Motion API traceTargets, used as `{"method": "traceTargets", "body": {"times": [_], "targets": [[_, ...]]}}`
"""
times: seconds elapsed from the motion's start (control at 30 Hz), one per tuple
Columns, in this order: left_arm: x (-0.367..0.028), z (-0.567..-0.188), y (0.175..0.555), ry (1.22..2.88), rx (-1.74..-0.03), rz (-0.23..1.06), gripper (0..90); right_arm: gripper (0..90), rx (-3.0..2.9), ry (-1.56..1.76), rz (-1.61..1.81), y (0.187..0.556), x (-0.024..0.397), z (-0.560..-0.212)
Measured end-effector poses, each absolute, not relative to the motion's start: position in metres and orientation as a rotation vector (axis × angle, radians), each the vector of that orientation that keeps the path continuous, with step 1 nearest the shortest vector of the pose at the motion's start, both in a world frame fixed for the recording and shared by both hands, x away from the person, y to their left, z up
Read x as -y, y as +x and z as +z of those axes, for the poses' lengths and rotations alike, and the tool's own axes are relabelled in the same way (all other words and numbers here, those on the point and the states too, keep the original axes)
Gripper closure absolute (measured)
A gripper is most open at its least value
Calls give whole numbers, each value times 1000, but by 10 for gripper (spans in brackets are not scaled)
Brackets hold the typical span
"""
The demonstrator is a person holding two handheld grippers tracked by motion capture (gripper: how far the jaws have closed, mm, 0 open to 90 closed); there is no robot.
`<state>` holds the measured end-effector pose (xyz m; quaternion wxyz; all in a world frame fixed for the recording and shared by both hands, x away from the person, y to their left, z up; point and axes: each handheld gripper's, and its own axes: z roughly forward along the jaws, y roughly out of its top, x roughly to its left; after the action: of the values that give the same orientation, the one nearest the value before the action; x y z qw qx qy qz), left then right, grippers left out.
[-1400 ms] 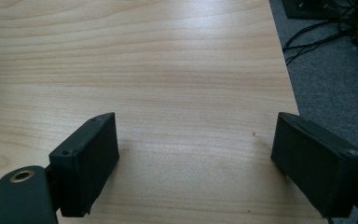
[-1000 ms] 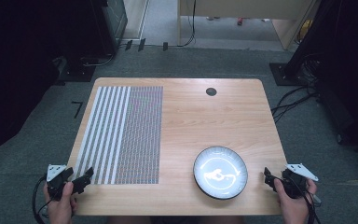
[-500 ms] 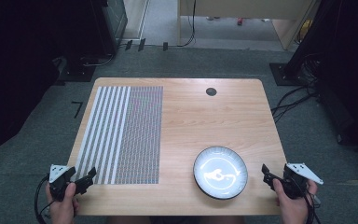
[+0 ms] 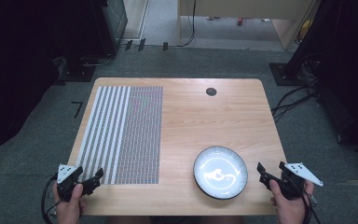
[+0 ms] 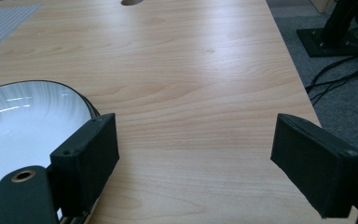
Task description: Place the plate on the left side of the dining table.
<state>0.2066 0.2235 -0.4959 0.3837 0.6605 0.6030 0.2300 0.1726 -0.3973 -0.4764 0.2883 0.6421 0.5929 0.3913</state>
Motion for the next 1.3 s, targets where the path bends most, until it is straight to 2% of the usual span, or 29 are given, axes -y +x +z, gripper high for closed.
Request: {"method": "traceTargets", "body": {"times": [1.3], "targets": [[-142, -467, 217, 1775, -1338, 493, 180, 150, -1669, 1599, 1173, 197, 352, -429]]}}
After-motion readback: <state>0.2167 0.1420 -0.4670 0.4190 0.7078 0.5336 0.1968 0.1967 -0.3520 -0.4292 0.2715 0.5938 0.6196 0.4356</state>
